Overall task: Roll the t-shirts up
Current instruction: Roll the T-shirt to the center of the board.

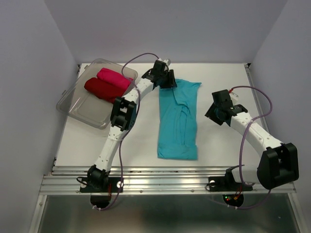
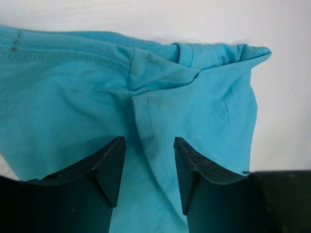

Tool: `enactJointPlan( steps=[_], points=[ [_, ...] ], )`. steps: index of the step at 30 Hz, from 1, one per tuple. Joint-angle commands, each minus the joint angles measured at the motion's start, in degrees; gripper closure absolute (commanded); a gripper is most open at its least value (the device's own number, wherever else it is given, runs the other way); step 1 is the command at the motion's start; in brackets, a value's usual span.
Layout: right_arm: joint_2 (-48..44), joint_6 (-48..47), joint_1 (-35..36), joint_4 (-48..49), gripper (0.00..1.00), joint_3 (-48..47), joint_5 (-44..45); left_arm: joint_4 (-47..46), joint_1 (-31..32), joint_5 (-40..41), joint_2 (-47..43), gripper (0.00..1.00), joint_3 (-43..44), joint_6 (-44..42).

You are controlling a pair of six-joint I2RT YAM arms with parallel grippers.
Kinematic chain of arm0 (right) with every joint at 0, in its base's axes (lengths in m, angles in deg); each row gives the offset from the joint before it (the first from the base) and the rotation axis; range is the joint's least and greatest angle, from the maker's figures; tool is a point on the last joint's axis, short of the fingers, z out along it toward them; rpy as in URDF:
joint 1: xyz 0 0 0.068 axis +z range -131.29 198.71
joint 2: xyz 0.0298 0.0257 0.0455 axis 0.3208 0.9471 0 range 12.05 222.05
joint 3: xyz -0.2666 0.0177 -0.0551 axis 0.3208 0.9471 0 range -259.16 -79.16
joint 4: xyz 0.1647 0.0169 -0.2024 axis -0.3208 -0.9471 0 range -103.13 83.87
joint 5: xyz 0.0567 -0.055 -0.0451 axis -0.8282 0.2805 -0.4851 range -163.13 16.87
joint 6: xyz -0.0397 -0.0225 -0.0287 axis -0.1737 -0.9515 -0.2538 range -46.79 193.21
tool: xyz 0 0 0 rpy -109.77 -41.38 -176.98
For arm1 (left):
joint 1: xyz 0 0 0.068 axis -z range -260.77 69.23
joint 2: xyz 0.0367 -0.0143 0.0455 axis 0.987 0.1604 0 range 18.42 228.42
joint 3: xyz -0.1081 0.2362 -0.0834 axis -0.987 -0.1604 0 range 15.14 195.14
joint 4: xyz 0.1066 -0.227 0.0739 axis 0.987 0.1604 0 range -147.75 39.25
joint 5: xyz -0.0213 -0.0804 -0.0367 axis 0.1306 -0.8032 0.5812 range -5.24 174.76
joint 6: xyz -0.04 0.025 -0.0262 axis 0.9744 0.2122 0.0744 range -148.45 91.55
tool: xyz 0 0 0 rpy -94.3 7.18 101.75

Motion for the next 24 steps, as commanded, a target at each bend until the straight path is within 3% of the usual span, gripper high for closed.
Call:
enactJointPlan(
  steps=[1,13,24],
  points=[
    [0.05,-0.83,-0.30,2.33,0.50,-0.45,-0.23,-2.95,0.75,0.33,-0.21,0.45,4.17,0.19],
    [-0.21,-1.18,-0.83,2.42,0.50,0.34,-0.67,-2.77,1.46,1.03,1.28,0.48,4.70,0.63],
    [-0.03,-1.36,-0.83,2.51,0.50,0.25,-1.10,-3.56,1.46,5.42,-3.55,0.45,1.98,-1.21]
  ],
)
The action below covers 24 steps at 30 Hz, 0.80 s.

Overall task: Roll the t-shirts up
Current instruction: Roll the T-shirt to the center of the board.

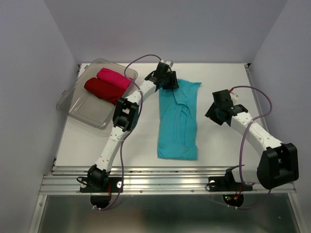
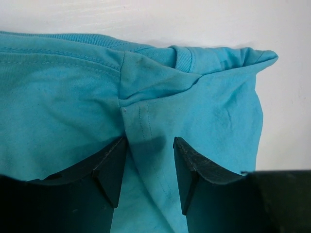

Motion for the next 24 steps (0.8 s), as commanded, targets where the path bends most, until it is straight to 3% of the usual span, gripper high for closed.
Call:
enactJointPlan(
  steps=[1,7,12,19,24],
  points=[
    [-0.06,-0.72,-0.37,2.14,0.50,0.08,0.03,-1.33,0.25,4.13,-6.26,0.45,0.25,-2.25],
    [0.30,-0.81,-0.37,2.31,0.50,-0.01,-0.14,-0.90,0.26,5.02,-5.74,0.41,1.04,-2.69],
    [0.21,-0.81,-0.37,2.31,0.50,-0.10,0.03,-0.81,0.34,2.04,-3.28,0.45,1.57,-1.63],
    [0.30,-0.64,-0.37,2.22,0.50,0.08,0.03,-1.24,0.78,0.80,-2.84,0.58,1.65,-1.46],
    [0.30,-0.64,-0.37,2.22,0.50,-0.18,0.03,-1.07,1.22,0.80,-2.66,0.54,1.92,-1.46]
  ],
)
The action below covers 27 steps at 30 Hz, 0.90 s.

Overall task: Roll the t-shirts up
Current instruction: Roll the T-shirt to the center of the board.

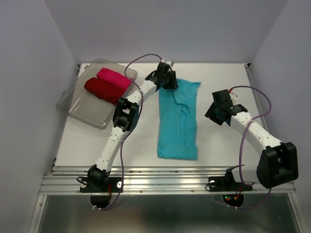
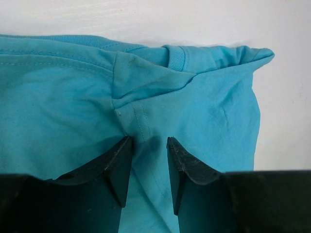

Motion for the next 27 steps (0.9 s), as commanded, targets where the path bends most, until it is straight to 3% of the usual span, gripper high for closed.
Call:
enactJointPlan(
  steps=[1,7,13,19,23,27],
  points=[
    [-0.27,-0.22,-0.37,1.94,0.50,-0.18,0.56,-1.03,0.65,-0.77,-1.99,0.54,2.22,-0.12],
    [-0.62,-0.22,-0.37,2.03,0.50,0.08,0.47,0.02,0.92,-0.33,-1.37,0.54,2.14,-0.30],
    [-0.45,-0.31,-0.37,2.03,0.50,-0.10,0.38,0.12,1.53,2.65,-3.30,0.39,0.56,-1.62],
    [-0.36,-0.39,-0.37,2.03,0.50,-0.27,0.38,0.73,1.80,3.62,-2.60,0.39,1.08,-2.06],
    [-0.45,-0.57,-0.37,2.12,0.50,-0.36,0.56,1.52,1.97,2.83,-1.28,0.47,1.79,-1.71],
    [-0.10,-0.48,-0.37,2.12,0.50,-0.62,0.47,1.70,2.24,2.66,-1.46,0.72,1.79,-1.53]
  ],
)
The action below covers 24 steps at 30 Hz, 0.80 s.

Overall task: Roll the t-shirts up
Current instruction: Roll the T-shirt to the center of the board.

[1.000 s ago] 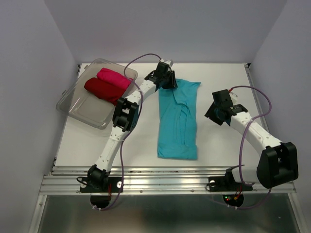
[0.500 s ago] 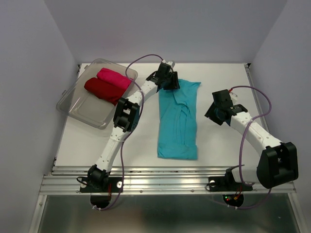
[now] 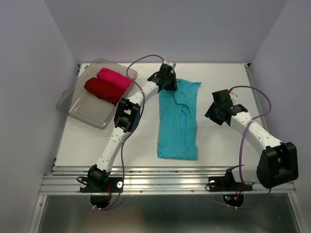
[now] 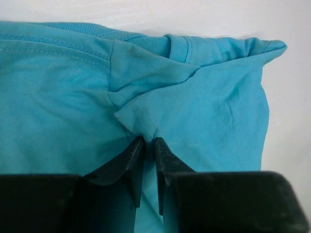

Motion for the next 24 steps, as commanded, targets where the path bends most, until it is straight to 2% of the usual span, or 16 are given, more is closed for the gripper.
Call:
enactJointPlan(
  steps=[1,5,7,13,24],
  points=[
    [-0.01,-0.55,-0.37,1.99,0.50,-0.62,0.47,0.32,0.79,-0.27,-1.78,0.76,1.79,-0.83],
    [0.25,-0.55,-0.37,1.99,0.50,-0.80,0.56,-0.03,0.79,0.08,-4.06,0.96,1.79,-1.00],
    [0.25,-0.55,-0.37,2.07,0.50,-0.80,0.56,-0.12,0.71,0.08,-5.12,1.00,1.52,-1.18],
    [0.08,-0.55,-0.37,2.07,0.50,-0.62,0.73,-1.09,0.36,-0.62,-10.56,1.00,-1.55,-1.09],
    [-0.19,-0.46,-0.37,1.90,0.50,-0.45,1.08,-0.30,-1.14,-3.35,-14.17,1.00,-4.36,-0.04]
  ],
)
